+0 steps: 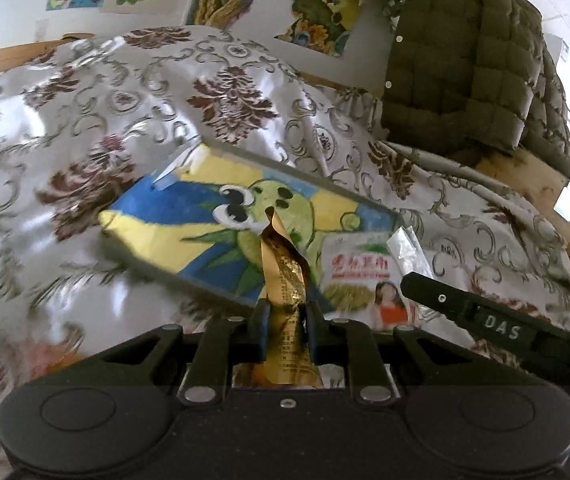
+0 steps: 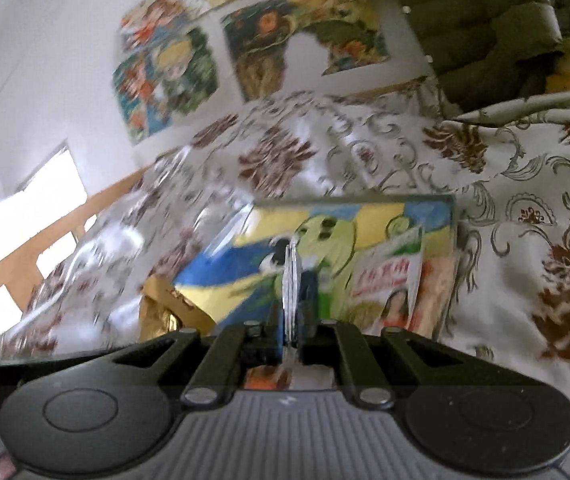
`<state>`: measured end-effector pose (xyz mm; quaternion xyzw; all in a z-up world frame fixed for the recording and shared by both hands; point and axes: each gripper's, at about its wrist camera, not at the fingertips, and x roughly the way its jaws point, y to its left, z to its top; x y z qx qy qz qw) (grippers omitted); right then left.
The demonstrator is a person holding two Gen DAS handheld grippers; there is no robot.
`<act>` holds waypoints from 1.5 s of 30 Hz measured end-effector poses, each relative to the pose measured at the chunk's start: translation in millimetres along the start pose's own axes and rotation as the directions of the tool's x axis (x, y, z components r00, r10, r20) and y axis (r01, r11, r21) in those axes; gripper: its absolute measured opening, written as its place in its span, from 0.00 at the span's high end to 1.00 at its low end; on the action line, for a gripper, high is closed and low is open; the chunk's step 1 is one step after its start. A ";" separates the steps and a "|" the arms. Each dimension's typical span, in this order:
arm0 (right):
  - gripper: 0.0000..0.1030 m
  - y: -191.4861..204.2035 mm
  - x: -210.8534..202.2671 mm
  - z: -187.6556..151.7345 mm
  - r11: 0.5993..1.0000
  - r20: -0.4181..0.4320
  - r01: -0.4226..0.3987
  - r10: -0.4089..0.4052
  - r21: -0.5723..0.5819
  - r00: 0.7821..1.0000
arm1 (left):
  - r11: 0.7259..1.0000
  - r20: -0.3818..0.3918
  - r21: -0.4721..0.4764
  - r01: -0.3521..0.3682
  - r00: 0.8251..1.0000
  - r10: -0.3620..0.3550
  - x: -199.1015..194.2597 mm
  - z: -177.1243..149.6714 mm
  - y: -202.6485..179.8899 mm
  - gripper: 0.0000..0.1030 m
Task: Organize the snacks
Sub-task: 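Carry the gold pouch to the tray with the left tool while the right tool carries the clear stick, then lower the gold pouch and clear stick into the tray and open both tools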
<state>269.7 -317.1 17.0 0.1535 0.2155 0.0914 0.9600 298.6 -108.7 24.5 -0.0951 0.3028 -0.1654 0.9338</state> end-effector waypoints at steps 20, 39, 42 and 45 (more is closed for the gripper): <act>0.92 -42.9 78.8 -15.8 0.998 -0.027 0.060 -0.060 0.018 0.998 | 0.998 -0.029 -0.052 -0.019 0.999 0.017 130.6 25.9 8.7 0.79; 0.25 -27.4 65.8 -7.3 0.991 0.021 0.109 -0.108 -0.077 0.994 | 0.995 0.034 -0.101 -0.028 0.999 0.032 105.8 34.3 15.9 0.13; 0.06 -22.0 49.5 -3.6 0.988 0.068 0.114 -0.107 -0.108 0.992 | 0.995 0.072 -0.099 -0.030 0.997 0.037 87.4 39.4 12.6 0.01; 0.00 -19.0 32.1 -0.3 0.986 0.109 0.124 -0.112 -0.110 0.988 | 0.996 0.106 -0.079 -0.030 0.994 0.038 67.6 41.9 7.8 0.01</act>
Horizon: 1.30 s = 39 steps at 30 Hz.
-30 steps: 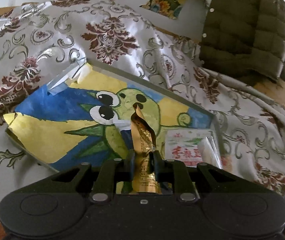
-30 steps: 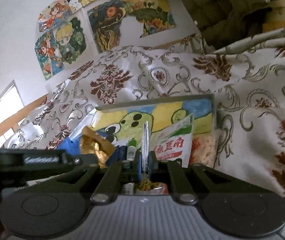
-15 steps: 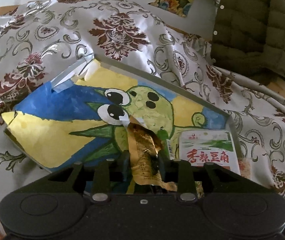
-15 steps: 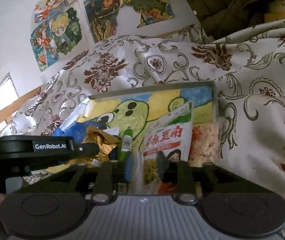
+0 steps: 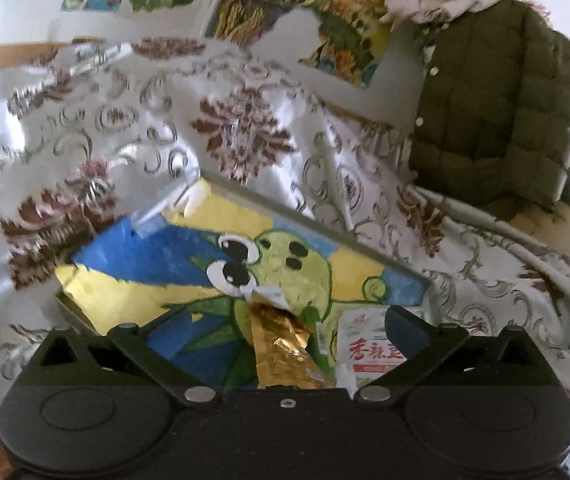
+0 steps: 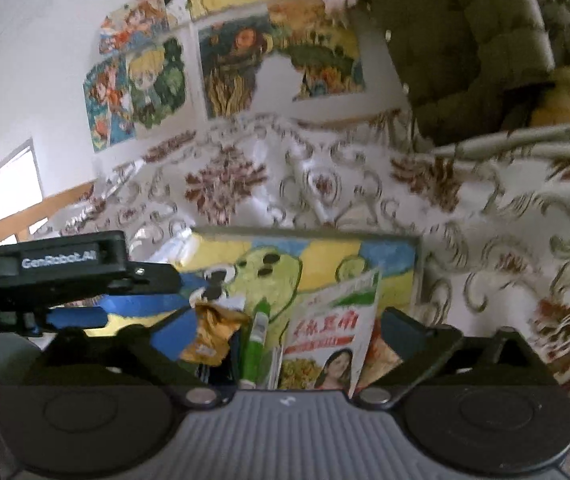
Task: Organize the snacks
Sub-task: 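Lower the gold pouch and clear stick into the tray and open both tools, then withdraw both tools and move the left tool toward the green-leaf pouch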
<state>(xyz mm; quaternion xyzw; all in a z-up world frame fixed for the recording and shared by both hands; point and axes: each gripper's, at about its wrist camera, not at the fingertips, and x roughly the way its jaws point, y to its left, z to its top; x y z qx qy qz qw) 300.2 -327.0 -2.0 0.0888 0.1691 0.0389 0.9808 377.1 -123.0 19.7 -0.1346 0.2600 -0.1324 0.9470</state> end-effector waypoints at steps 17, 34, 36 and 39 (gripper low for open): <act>0.00 50.3 -94.4 -22.6 0.970 0.121 0.200 -0.184 -0.140 0.976 | 0.954 0.148 0.150 -0.259 0.960 0.238 -139.8 -55.0 -0.7 0.01; 0.00 73.9 -175.0 -55.3 0.998 -0.074 0.037 -0.033 0.048 0.997 | 0.921 0.191 0.066 -0.385 0.910 0.367 -242.5 -110.4 28.6 0.01; 0.00 75.2 -179.3 -59.5 0.997 -0.105 0.017 -0.008 0.082 0.994 | 0.923 0.176 0.059 -0.380 0.914 0.365 -249.3 -112.0 33.8 0.01; 0.00 78.3 -185.8 -67.8 0.994 -0.133 0.019 -0.005 0.107 0.991 | 0.927 0.167 0.065 -0.369 0.920 0.354 -260.6 -117.2 39.9 0.01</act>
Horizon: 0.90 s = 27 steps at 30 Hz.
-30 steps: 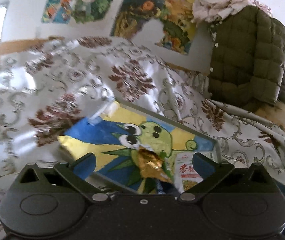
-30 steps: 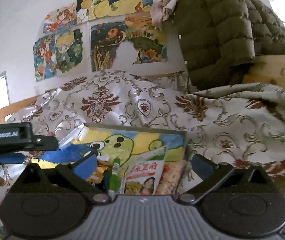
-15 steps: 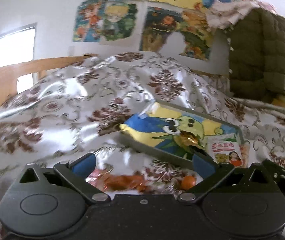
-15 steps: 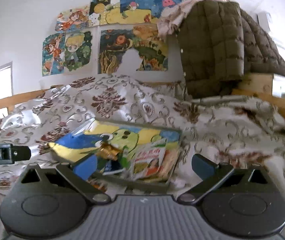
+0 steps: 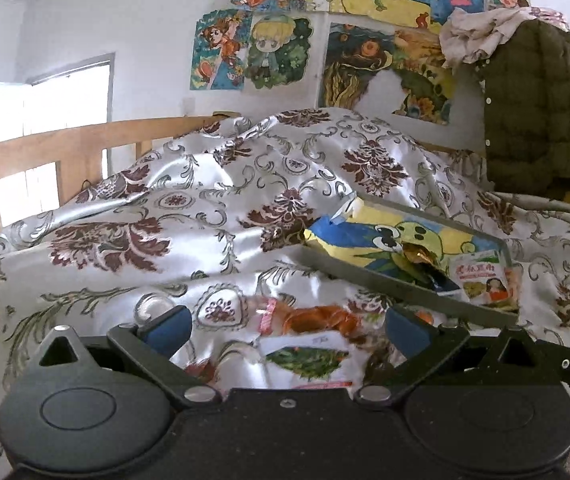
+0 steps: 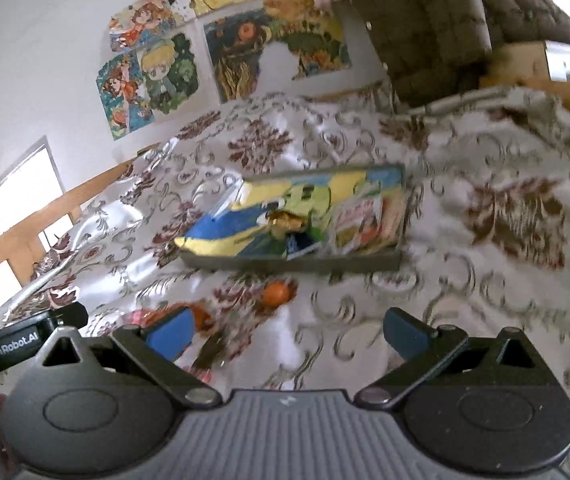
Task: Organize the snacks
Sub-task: 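Withdraw both tools and move the left tool toward the green-leaf pouch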
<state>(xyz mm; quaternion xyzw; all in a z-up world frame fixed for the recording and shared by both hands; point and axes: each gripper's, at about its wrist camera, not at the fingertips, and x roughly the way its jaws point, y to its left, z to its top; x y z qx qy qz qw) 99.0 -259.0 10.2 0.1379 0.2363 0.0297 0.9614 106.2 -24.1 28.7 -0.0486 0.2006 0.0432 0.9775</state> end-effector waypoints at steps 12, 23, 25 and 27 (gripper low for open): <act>0.00 28.0 -12.7 -30.9 0.994 -0.043 -0.004 0.000 -0.107 0.999 | 0.994 -0.174 -0.071 0.078 0.981 -0.090 -6.0 -13.4 43.2 0.01; 0.00 42.8 -1.2 -48.6 0.979 -0.143 -0.079 0.053 -0.189 0.988 | 0.996 -0.257 0.019 0.082 0.963 -0.074 5.7 -21.7 55.9 0.01; 0.00 42.3 1.8 -50.0 0.979 -0.166 -0.088 0.058 -0.184 0.984 | 0.997 -0.272 0.032 0.074 0.960 -0.063 8.4 -24.2 55.9 0.01; 0.00 40.7 5.5 -50.8 0.981 -0.190 -0.091 0.058 -0.169 0.980 | 0.997 -0.284 0.041 0.069 0.957 -0.055 10.3 -26.1 56.7 0.01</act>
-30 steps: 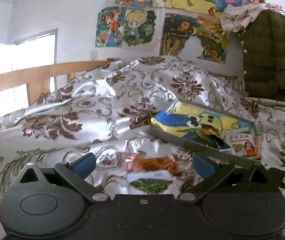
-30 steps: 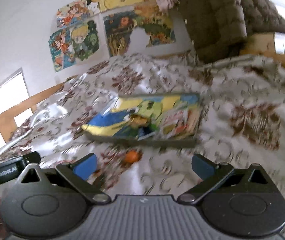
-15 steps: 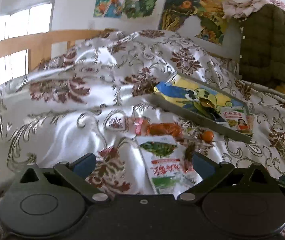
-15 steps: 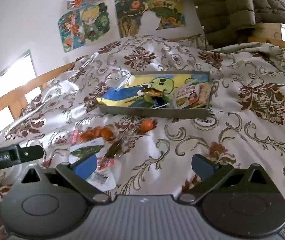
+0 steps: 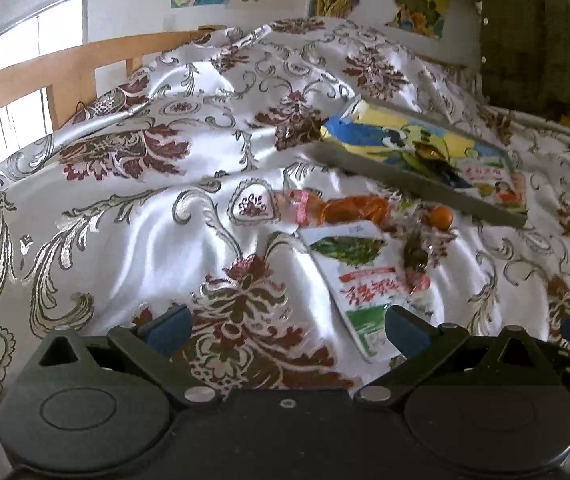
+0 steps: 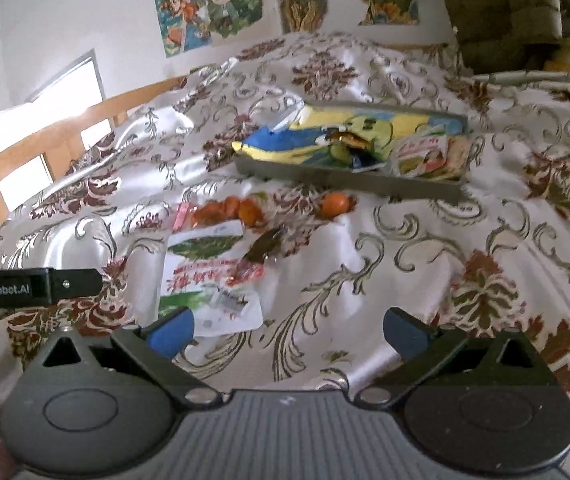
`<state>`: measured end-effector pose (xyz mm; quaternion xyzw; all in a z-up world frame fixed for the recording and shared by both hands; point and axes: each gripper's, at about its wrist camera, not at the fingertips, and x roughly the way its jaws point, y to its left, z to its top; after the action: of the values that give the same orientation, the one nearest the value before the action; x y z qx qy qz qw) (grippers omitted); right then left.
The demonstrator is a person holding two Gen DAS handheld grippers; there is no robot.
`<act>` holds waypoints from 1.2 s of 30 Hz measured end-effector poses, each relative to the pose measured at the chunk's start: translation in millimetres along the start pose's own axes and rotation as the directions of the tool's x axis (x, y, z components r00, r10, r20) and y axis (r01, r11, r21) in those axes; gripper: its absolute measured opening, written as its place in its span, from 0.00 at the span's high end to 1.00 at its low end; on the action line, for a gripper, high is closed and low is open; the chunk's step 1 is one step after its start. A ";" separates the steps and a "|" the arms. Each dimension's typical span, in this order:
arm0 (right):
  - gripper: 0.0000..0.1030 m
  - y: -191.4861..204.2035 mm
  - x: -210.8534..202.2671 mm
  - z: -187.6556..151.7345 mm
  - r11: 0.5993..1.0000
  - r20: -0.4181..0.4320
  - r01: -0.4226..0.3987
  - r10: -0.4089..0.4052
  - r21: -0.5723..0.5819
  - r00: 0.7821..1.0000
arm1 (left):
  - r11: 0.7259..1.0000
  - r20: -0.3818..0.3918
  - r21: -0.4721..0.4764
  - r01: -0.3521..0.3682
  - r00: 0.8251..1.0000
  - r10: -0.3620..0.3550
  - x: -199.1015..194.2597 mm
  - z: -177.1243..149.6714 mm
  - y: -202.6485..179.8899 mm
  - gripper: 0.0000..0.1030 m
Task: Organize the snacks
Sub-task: 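Withdraw both tools and move the left tool toward the green-leaf pouch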
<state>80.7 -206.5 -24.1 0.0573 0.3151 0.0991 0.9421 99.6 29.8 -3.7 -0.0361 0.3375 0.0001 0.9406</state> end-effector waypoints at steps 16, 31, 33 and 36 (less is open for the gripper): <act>0.00 2.9 7.3 0.7 0.997 -0.060 -0.069 0.068 -0.015 0.996 | 1.000 -0.073 0.000 0.002 0.997 -0.002 10.3 0.6 -10.7 0.01; 0.00 -4.2 31.5 15.8 0.996 -0.027 -0.012 0.010 -0.089 1.000 | 0.994 -0.069 0.106 0.003 0.998 0.004 48.8 11.6 -23.3 0.01; 0.00 -3.5 33.9 18.1 0.993 -0.019 0.001 -0.003 -0.114 1.000 | 0.991 -0.075 0.130 0.012 0.997 -0.002 53.8 14.2 -24.3 0.01; 0.00 -5.6 41.3 23.0 0.994 -0.050 -0.004 -0.001 -0.110 0.999 | 0.988 -0.095 0.149 0.041 0.995 -0.027 60.6 17.5 -24.9 0.01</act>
<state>127.8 -203.8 -30.8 0.0029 0.3325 0.1184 0.9356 158.1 4.8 -27.0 0.0296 0.3791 -0.0431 0.9239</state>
